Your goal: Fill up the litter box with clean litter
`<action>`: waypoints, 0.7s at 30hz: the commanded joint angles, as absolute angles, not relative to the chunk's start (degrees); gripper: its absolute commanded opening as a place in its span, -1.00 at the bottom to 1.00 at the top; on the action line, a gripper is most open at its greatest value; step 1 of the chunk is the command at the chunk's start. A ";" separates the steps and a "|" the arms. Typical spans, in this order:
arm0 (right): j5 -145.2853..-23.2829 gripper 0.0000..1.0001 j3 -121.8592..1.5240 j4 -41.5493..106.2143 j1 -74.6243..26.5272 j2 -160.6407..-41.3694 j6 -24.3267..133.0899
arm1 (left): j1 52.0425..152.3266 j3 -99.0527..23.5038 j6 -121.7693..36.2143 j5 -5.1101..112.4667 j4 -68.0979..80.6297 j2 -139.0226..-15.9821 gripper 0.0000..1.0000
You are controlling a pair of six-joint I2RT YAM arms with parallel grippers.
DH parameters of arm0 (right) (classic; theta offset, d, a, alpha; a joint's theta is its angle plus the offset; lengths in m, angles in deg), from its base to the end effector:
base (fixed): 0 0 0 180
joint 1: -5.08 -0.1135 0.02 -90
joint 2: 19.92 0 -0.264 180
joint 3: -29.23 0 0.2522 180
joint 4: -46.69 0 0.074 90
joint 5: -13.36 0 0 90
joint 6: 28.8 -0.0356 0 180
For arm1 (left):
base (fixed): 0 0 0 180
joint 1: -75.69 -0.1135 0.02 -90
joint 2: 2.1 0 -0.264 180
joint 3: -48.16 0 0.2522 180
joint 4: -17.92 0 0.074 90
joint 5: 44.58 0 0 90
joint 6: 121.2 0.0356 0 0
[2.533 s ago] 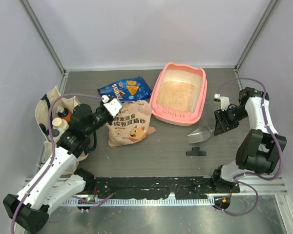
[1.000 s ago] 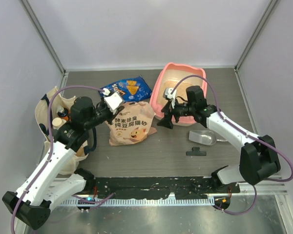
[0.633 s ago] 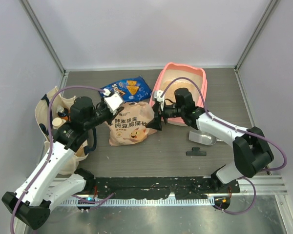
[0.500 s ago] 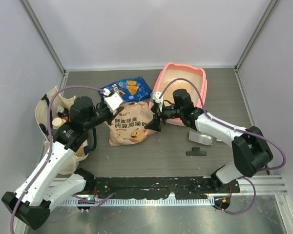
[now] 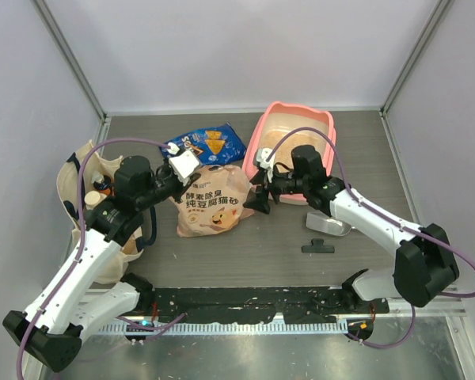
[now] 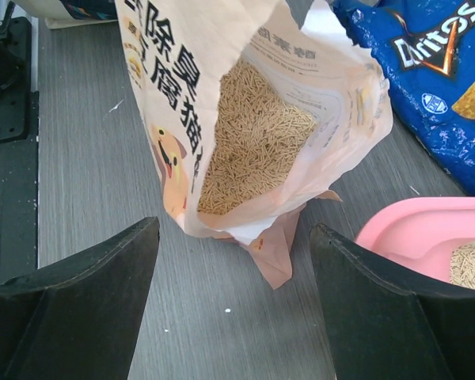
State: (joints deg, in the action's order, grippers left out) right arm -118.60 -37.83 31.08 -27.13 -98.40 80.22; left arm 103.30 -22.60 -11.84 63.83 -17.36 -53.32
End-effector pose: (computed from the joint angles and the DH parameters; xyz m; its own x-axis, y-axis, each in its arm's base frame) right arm 0.2445 0.1822 0.2766 -0.0701 -0.3306 -0.9412 -0.9764 0.2158 -0.0030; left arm 0.1685 -0.1008 0.3744 0.0083 0.3506 -0.9365 0.7487 0.6186 0.2382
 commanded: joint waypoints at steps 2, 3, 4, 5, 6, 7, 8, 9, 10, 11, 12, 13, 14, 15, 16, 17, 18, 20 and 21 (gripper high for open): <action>-120.50 0.62 -36.13 35.38 -27.09 -97.26 78.69 | 103.11 -25.55 -12.91 63.70 -9.29 -52.02 -1.00; -120.76 0.63 -36.21 36.08 -27.00 -97.96 78.60 | 103.11 -25.55 -12.92 63.79 -9.29 -52.02 -1.00; -121.29 0.63 -36.47 36.70 -27.09 -99.45 78.42 | 103.11 -25.63 -13.00 63.70 -9.37 -52.11 -1.00; -121.90 0.61 -36.65 37.66 -27.00 -100.25 77.90 | 103.11 -25.63 -13.00 63.61 -9.46 -52.11 -1.00; -122.52 0.59 -37.78 37.59 -27.09 -100.95 77.20 | 103.11 -25.72 -13.00 63.52 -9.63 -52.19 -1.00; -123.74 0.57 -38.32 37.33 -27.09 -102.09 76.93 | 103.11 -25.90 -13.00 63.26 -9.81 -52.19 -1.00; -124.01 0.55 -38.76 37.24 -27.09 -102.45 76.49 | 103.11 -25.99 -13.00 63.17 -9.81 -52.28 -1.00; -124.19 0.51 -38.76 37.67 -27.09 -102.71 76.05 | 103.11 -25.99 -13.00 63.08 -9.73 -52.37 -1.00; -124.54 0.50 -38.41 38.63 -27.18 -102.72 74.74 | 103.11 -25.90 -13.00 63.17 -9.64 -52.37 -1.00; -124.98 0.48 -37.98 39.60 -27.18 -102.54 73.95 | 103.11 -25.90 -13.00 63.08 -9.72 -52.46 -1.00; -124.98 0.46 -37.19 41.52 -27.35 -102.45 73.07 | 103.11 -25.90 -13.00 63.08 -9.64 -52.37 -1.00; -124.98 0.44 -37.09 42.24 -27.35 -102.37 71.93 | 103.19 -25.90 -13.00 63.08 -9.72 -52.46 -1.00; -124.98 0.42 -37.01 42.85 -27.35 -102.37 71.57 | 103.11 -25.81 -13.00 63.08 -9.64 -52.46 -1.00; -124.98 0.40 -37.09 42.95 -27.35 -102.45 71.57 | 103.11 -25.81 -13.00 63.08 -9.64 -52.54 -1.00; -125.07 0.38 -37.27 43.03 -27.35 -102.37 71.48 | 103.11 -25.81 -13.00 63.17 -9.55 -52.63 -1.00; -125.07 0.37 -37.35 43.21 -27.44 -102.10 71.39 | 103.11 -25.81 -13.00 63.08 -9.55 -52.63 -1.00; -125.24 0.37 -37.44 43.39 -27.44 -102.19 71.22 | 103.11 -25.72 -13.09 63.08 -9.55 -52.72 -1.00; -125.60 0.33 -37.79 43.30 -27.35 -102.19 70.69 | 103.11 -25.72 -13.09 63.08 -9.37 -52.81 -1.00; -125.86 0.31 -38.14 43.04 -27.35 -102.62 70.69 | 103.11 -25.81 -13.09 63.08 -9.37 -52.90 -1.00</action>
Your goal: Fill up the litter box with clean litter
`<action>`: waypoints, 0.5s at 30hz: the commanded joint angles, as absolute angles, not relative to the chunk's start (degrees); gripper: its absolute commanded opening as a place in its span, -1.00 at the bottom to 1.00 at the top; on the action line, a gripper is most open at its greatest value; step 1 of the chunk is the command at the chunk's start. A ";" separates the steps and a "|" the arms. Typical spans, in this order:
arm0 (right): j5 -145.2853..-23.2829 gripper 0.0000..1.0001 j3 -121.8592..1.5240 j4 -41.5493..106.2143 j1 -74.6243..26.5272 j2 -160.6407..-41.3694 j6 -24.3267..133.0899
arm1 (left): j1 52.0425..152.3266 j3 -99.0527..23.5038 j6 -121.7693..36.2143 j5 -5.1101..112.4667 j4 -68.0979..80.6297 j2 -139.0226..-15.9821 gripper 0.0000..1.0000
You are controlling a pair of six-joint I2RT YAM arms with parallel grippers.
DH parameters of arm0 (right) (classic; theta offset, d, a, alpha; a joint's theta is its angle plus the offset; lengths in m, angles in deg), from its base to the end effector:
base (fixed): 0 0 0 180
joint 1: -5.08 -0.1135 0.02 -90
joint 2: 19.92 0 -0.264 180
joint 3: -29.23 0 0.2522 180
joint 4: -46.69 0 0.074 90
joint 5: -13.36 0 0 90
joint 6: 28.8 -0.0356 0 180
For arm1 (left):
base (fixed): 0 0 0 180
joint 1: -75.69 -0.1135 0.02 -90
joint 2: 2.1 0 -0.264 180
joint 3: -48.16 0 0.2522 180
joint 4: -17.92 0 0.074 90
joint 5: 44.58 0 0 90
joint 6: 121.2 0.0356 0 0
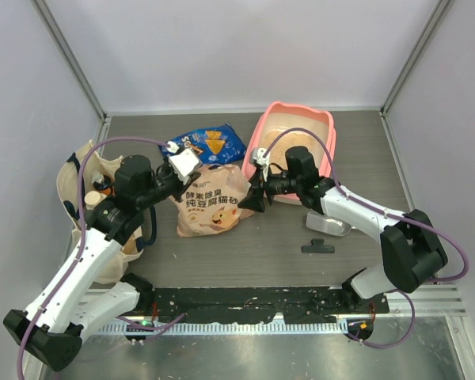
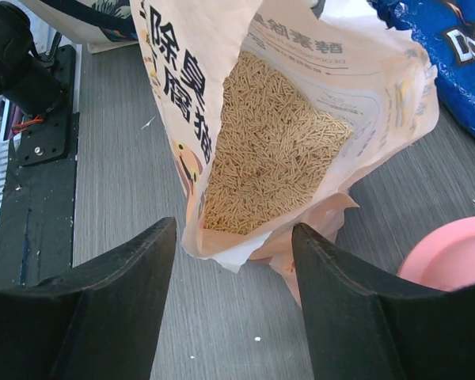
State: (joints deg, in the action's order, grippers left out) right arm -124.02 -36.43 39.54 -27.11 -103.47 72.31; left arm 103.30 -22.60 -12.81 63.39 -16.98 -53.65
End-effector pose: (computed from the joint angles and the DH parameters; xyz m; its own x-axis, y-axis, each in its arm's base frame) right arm 0.2562 0.1922 0.2568 -0.1732 -0.2632 -0.9490 -0.9766 0.1703 0.1310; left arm 0.1702 -0.1014 0.3741 -0.0053 0.3414 -0.9399 0.7437 0.6297 0.2246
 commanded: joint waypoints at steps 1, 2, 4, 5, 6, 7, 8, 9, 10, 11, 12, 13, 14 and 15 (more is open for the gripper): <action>-126.21 0.27 -38.41 42.77 -27.35 -102.80 70.69 | 103.11 -25.72 -13.09 63.08 -9.29 -52.90 -1.00; -126.47 0.25 -38.67 42.51 -27.44 -102.98 70.69 | 103.11 -25.72 -13.18 63.08 -9.29 -52.98 -1.00; -127.27 0.21 -39.11 42.60 -27.35 -103.68 70.69 | 103.11 -25.72 -13.35 63.08 -9.37 -52.98 -1.00; -127.62 0.18 -39.20 42.68 -27.35 -103.95 70.51 | 103.19 -25.90 -13.44 63.17 -9.46 -53.07 -1.00; -127.71 0.19 -39.20 43.38 -27.35 -104.21 69.56 | 103.11 -25.90 -13.53 63.34 -9.81 -53.07 -1.00; -127.45 0.18 -39.11 44.43 -27.44 -104.73 68.68 | 103.11 -26.16 -13.53 63.96 -10.51 -53.07 -1.00; -127.18 0.20 -38.68 46.88 -27.70 -105.09 67.88 | 103.11 -26.42 -13.53 64.22 -11.04 -53.07 -1.00; -126.75 0.21 -38.59 48.21 -27.79 -105.35 65.96 | 103.11 -26.86 -13.62 64.49 -11.48 -52.99 -1.00; -126.04 0.21 -38.41 49.79 -27.97 -106.31 64.81 | 103.19 -27.13 -13.53 64.75 -12.53 -52.98 -1.00; -125.69 0.22 -38.50 53.02 -28.06 -106.84 63.67 | 103.11 -27.30 -13.44 64.75 -12.88 -52.81 -1.00; -125.43 0.21 -38.50 54.45 -28.32 -107.54 62.35 | 103.11 -27.13 -13.27 64.67 -13.06 -52.46 -1.00; -125.25 0.22 -38.76 55.68 -28.49 -108.16 61.29 | 103.19 -26.95 -13.18 64.58 -13.33 -52.20 -1.00; -125.07 0.21 -38.94 57.52 -28.58 -109.38 59.63 | 103.11 -26.78 -13.01 64.40 -13.50 -52.02 -1.00; -124.81 0.21 -39.37 58.06 -29.11 -109.83 59.18 | 103.11 -26.60 -13.18 64.31 -13.68 -51.67 -1.00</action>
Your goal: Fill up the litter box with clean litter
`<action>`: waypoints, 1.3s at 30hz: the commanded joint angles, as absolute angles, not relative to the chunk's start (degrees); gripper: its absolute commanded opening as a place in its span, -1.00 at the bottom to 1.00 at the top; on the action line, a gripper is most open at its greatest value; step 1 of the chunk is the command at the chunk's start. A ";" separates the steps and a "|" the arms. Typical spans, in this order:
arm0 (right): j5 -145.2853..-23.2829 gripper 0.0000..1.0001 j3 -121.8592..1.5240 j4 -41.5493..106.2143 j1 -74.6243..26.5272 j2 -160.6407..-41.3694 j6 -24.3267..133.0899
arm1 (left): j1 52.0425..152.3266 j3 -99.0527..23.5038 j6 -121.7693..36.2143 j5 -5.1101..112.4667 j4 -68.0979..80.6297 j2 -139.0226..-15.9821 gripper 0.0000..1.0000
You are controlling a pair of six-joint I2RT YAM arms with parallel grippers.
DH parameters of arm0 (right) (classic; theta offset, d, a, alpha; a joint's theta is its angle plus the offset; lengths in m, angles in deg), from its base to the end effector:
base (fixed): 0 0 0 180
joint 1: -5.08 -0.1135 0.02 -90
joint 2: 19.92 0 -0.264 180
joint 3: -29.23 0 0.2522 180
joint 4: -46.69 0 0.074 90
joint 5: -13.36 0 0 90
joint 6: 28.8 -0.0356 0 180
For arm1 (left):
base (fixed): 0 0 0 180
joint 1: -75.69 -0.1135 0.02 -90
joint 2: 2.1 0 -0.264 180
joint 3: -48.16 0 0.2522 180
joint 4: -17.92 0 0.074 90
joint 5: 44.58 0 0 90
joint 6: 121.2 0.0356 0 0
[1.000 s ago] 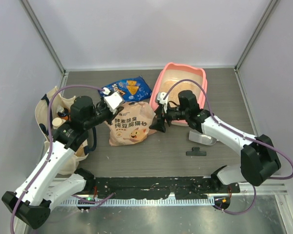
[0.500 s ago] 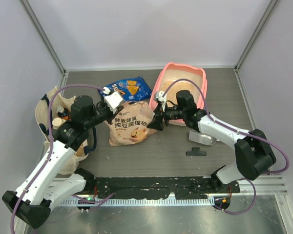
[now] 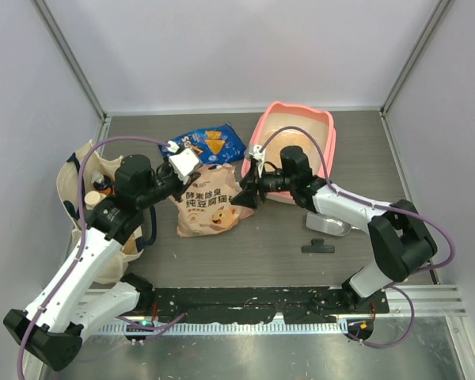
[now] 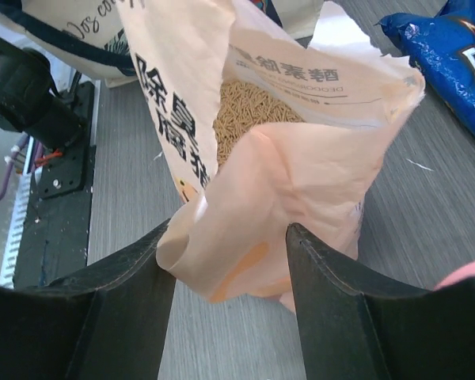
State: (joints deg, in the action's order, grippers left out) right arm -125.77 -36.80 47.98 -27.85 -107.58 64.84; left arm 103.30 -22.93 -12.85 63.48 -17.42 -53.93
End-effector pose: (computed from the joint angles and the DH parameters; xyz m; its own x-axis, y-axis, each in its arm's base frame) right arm 0.2665 0.2046 0.2505 -0.2308 -0.1990 -0.9524 -0.9674 0.1514 0.2028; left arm 0.1708 -0.1018 0.3744 -0.0111 0.3436 -0.9390 0.7460 0.6282 0.2210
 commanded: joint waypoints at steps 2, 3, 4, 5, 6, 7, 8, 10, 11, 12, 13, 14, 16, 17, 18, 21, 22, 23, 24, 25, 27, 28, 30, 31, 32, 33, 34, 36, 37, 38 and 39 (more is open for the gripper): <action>-124.46 0.21 -39.47 60.16 -29.37 -111.15 57.87 | 103.11 -26.51 -13.53 64.40 -13.77 -51.67 -1.00; -124.54 0.20 -39.38 60.61 -29.64 -111.42 57.51 | 103.11 -26.60 -13.79 64.40 -13.94 -51.58 -1.00; -124.80 0.13 -39.55 61.05 -29.81 -111.85 57.07 | 103.11 -26.78 -13.88 64.40 -13.94 -51.67 -1.00; -124.98 0.11 -39.64 61.84 -29.90 -112.12 56.11 | 103.19 -26.78 -13.88 64.40 -14.12 -51.75 -1.00; -124.98 0.08 -39.64 62.37 -29.99 -112.56 55.40 | 103.11 -26.95 -13.88 64.05 -14.29 -51.75 -1.00; -125.07 0.03 -39.64 62.89 -30.08 -112.73 54.79 | 103.19 -27.04 -13.88 63.88 -14.38 -51.67 -1.00; -125.07 -0.04 -39.55 63.77 -30.16 -112.91 54.35 | 103.11 -26.95 -13.80 63.79 -14.56 -51.58 -1.00; -125.16 -0.17 -39.90 64.13 -30.17 -113.09 53.11 | 103.11 -27.04 -13.62 63.52 -15.08 -51.58 -1.00; -125.16 -0.36 -39.99 64.56 -30.17 -113.18 52.76 | 103.11 -27.21 -13.53 63.52 -15.17 -51.58 -0.95; -125.16 -0.44 -39.99 64.48 -30.17 -113.09 52.76 | 103.11 -27.83 -13.53 63.52 -15.61 -51.75 -0.73; -124.98 -0.49 -39.91 64.57 -30.17 -113.09 52.85 | 103.11 -28.44 -13.62 63.17 -16.31 -51.93 -0.25; -124.90 -0.51 -39.82 64.57 -30.17 -113.00 52.85 | 103.02 -29.32 -13.97 62.91 -16.66 -52.80 -0.05; -124.81 -0.53 -39.64 64.39 -30.17 -112.83 53.20 | 103.02 -33.35 -16.06 60.64 -15.02 -54.03 0.24; -124.89 -0.54 -39.55 64.04 -30.17 -112.65 53.29 | 102.41 -34.93 -16.95 60.01 -13.34 -55.34 0.29; -124.98 -0.56 -39.38 63.78 -30.08 -112.56 53.63 | 101.97 -38.34 -17.66 59.40 -11.59 -56.40 0.33; -125.07 -0.60 -38.59 63.25 -30.08 -111.95 54.87 | 98.55 -46.77 -18.98 59.39 -8.58 -63.22 0.47; -125.16 -0.61 -38.41 63.08 -30.08 -111.77 55.04 | 96.80 -49.17 -19.68 60.00 -9.45 -65.36 0.38; -125.16 -0.62 -38.15 62.90 -30.08 -111.51 55.22 | 93.99 -51.28 -21.60 64.36 -11.72 -68.16 0.33; -125.16 -0.62 -37.97 62.90 -30.08 -111.33 55.13 | 88.48 -54.26 -23.27 67.10 -12.01 -70.63 0.26; -125.25 -0.65 -37.80 62.90 -30.08 -111.24 55.13 | 85.82 -54.98 -25.20 69.82 -11.57 -75.61 0.12; -125.42 -0.66 -37.53 62.90 -30.08 -110.98 55.04 | 80.64 -58.22 -29.59 73.26 -12.52 -80.56 -0.07; -125.51 -0.66 -37.44 62.81 -30.08 -110.89 55.13 | 79.82 -60.24 -29.18 74.58 -15.23 -86.41 -0.35; -125.34 -0.66 -37.36 61.94 -30.08 -110.72 56.45 | 79.11 -64.90 -26.73 78.70 -21.99 -90.84 -0.60; -125.42 -0.66 -37.36 61.50 -30.08 -110.72 56.97 | 79.11 -64.92 -26.11 79.68 -22.90 -92.78 -0.80; -125.25 -0.67 -37.27 60.97 -30.08 -110.63 57.24 | 79.20 -64.40 -25.58 80.13 -23.43 -93.15 -0.94; -125.16 -0.66 -37.09 60.79 -30.08 -110.54 58.02 | 79.29 -62.39 -24.96 80.05 -23.96 -93.24 -1.00; -125.07 -0.67 -37.01 60.62 -30.08 -110.37 58.29 | 79.29 -60.81 -22.96 79.96 -24.40 -93.06 -1.00; -124.90 -0.67 -36.74 60.09 -29.99 -110.10 58.65 | 79.46 -56.60 -20.40 79.52 -25.28 -91.84 -1.00; -124.72 -0.67 -36.57 60.09 -30.08 -109.75 58.65 | 79.55 -55.62 -18.56 79.52 -27.20 -91.40 -1.00; -124.63 -0.67 -36.48 60.00 -30.08 -109.66 58.73 | 79.64 -54.82 -17.93 79.69 -28.26 -90.70 -1.00; -124.54 -0.67 -36.56 60.09 -29.99 -109.66 58.74 | 79.64 -53.94 -17.23 80.39 -29.49 -90.52 -1.00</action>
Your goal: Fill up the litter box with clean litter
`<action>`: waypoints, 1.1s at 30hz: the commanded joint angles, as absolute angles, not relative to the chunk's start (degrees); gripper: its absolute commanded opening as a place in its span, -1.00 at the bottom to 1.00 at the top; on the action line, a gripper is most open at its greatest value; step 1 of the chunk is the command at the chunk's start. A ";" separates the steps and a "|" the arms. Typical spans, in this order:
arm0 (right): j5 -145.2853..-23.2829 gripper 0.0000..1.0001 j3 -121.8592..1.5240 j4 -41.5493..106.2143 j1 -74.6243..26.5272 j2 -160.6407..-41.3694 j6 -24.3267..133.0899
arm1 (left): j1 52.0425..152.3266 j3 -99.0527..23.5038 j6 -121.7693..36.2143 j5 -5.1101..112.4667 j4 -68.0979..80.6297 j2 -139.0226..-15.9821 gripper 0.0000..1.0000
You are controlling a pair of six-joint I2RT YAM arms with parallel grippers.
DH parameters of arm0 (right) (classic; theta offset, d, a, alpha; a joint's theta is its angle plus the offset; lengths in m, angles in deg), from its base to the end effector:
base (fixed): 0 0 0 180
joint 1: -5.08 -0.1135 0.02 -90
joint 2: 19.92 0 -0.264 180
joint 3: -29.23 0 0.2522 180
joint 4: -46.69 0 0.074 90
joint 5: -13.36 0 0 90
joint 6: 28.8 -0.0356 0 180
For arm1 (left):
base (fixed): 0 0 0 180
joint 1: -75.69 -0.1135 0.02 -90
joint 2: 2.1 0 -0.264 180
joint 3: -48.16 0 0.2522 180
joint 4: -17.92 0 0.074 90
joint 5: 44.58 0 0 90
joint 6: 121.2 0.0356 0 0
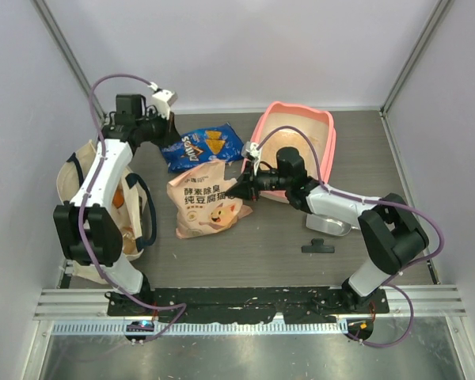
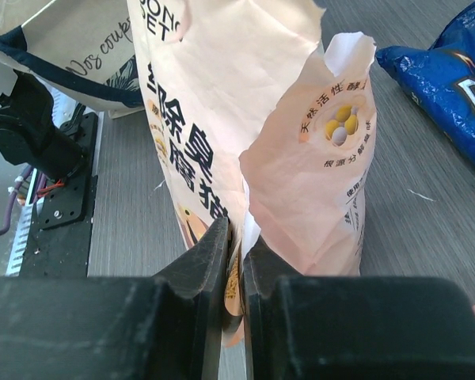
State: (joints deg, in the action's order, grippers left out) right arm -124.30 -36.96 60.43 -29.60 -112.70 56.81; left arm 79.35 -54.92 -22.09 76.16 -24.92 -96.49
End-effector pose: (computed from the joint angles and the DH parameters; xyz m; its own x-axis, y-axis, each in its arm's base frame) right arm 0.2760 0.2230 0.2425 -0.2570 -0.1152 -0.9595 -0.9590 0.1531 0.2385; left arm 0.3741 -0.0422 0.3561 -0.4776 0.1669 -0.8626 0.5597 0.8146 -0.1523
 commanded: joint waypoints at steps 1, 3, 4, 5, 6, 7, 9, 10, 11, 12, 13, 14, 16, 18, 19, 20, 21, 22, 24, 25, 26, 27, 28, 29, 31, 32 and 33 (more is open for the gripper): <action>-124.54 -0.67 -36.56 60.00 -29.99 -109.66 58.74 | 79.64 -53.85 -14.35 82.14 -31.68 -90.69 -1.00; -124.63 -0.67 -37.00 59.74 -29.90 -109.84 59.17 | 79.99 -54.20 -11.61 83.99 -38.44 -91.65 -1.00; -124.72 -0.67 -37.27 59.56 -29.90 -110.01 59.26 | 79.99 -54.46 -10.29 85.22 -40.55 -92.09 -1.00; -124.98 -0.67 -37.70 59.30 -29.90 -110.45 59.26 | 80.34 -54.64 -8.54 87.75 -43.88 -92.71 -1.00; -125.16 -0.67 -37.97 59.38 -29.90 -110.63 59.26 | 80.52 -54.55 -8.00 88.74 -44.87 -93.49 -1.00; -125.33 -0.68 -38.23 59.30 -29.90 -110.89 58.91 | 80.95 -54.29 -7.65 89.53 -45.58 -93.85 -1.00; -125.69 -0.68 -38.94 59.30 -29.90 -111.50 58.47 | 82.80 -53.33 -5.98 89.63 -47.16 -94.12 -1.00; -125.69 -0.67 -39.20 59.30 -29.90 -111.59 58.47 | 83.41 -52.71 -5.45 89.45 -47.17 -94.03 -1.00; -125.69 -0.67 -39.55 59.30 -29.82 -111.68 58.30 | 84.38 -51.14 -5.01 89.28 -46.90 -93.86 -1.00; -125.69 -0.67 -39.64 59.21 -29.90 -111.86 58.30 | 84.82 -50.34 -4.75 89.54 -45.68 -93.59 -1.00; -125.69 -0.68 -39.81 59.03 -29.82 -111.94 58.30 | 85.09 -49.55 -4.83 90.06 -44.98 -93.24 -1.00; -125.69 -0.68 -40.16 58.77 -29.90 -112.03 58.30 | 85.70 -48.50 -5.00 91.02 -44.27 -93.06 -1.00; -125.77 -0.68 -40.26 58.42 -29.90 -112.12 58.30 | 86.49 -47.96 -6.24 92.61 -42.25 -93.50 -1.00; -125.77 -0.69 -40.34 58.15 -29.90 -112.12 58.30 | 88.07 -47.96 -6.59 92.96 -41.72 -94.03 -1.00; -125.86 -0.68 -40.43 58.15 -29.90 -112.30 58.12 | 88.51 -47.96 -6.68 93.23 -41.19 -94.46 -1.00; -125.95 -0.69 -40.61 58.07 -29.90 -112.47 58.12 | 89.21 -47.70 -7.02 93.49 -40.58 -94.90 -1.00; -126.12 -0.69 -40.78 57.98 -29.90 -112.73 58.21 | 89.57 -47.52 -7.46 93.75 -39.88 -95.08 -1.00; -126.47 -0.69 -40.96 57.80 -29.90 -112.91 58.21 | 89.83 -47.43 -8.95 94.02 -39.00 -95.17 -1.00; -126.91 -0.69 -41.48 57.28 -29.90 -113.26 58.30 | 90.54 -47.17 -9.92 94.72 -36.89 -95.43 -1.00; -127.09 -0.69 -41.57 57.19 -29.82 -113.35 58.38 | 90.80 -47.17 -10.45 95.33 -36.45 -95.61 -1.00; -127.18 -0.69 -41.66 57.01 -29.90 -113.61 58.38 | 91.15 -47.34 -11.06 95.69 -36.10 -95.79 -1.00; -127.18 -0.70 -41.84 57.01 -29.90 -113.70 58.47 | 91.24 -47.34 -11.51 95.86 -36.00 -95.87 -1.00; -127.27 -0.69 -41.84 57.10 -29.90 -113.79 58.47 | 91.33 -47.34 -11.60 96.21 -36.00 -95.96 -1.00; -127.27 -0.70 -42.01 57.01 -29.90 -113.97 58.38 | 91.68 -47.08 -12.21 96.74 -35.92 -95.96 -1.00; -127.27 -0.70 -42.01 57.18 -29.90 -114.06 58.38 | 91.86 -46.73 -12.56 97.18 -35.83 -95.61 -1.00; -127.27 -0.69 -42.10 57.27 -29.90 -114.14 58.38 | 92.12 -46.29 -13.17 97.62 -35.48 -95.61 -1.00; -127.27 -0.70 -42.10 57.19 -29.90 -114.14 58.38 | 92.21 -46.03 -13.44 97.80 -35.04 -95.52 -1.00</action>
